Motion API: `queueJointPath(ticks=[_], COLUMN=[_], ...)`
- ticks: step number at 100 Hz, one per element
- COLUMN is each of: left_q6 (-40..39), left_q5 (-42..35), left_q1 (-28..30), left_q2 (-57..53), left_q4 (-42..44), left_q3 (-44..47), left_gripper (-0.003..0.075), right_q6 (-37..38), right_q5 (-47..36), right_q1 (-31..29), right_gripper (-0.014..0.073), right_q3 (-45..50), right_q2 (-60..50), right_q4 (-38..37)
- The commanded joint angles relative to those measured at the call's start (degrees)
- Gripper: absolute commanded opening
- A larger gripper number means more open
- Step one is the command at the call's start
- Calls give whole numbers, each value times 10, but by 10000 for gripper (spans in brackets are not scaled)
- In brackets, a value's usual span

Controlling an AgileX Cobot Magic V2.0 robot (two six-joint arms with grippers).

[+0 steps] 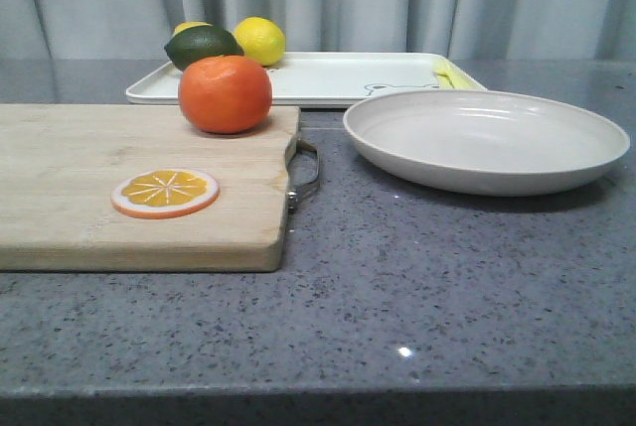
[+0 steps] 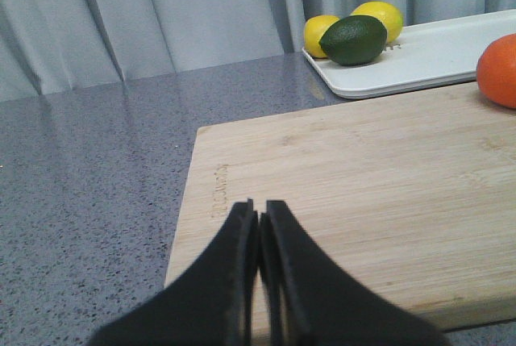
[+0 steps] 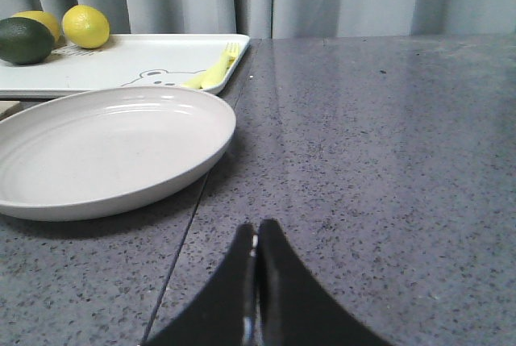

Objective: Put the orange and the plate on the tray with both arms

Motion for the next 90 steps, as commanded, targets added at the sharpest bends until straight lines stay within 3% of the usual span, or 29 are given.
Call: queueJointPath(ticks=[1,71,90], left_q6=[-7,-7,-7], left_q5=[-45,-45,-57], left_q1=[1,1,1], left_q2=[-19,-19,-19], left_q4=[-1,-1,-4], left_q3=[4,4,3], left_gripper=[-19,-19,-19], right_q6=[-2,-3,-3], right_q5=[-44,-44,-87], right_q1=[-3,-3,-3], right_gripper=[-67,-67,-67], right_q3=[-3,-3,-4], right_q2=[-13,-13,-13], right_q4=[-6,-10,-10])
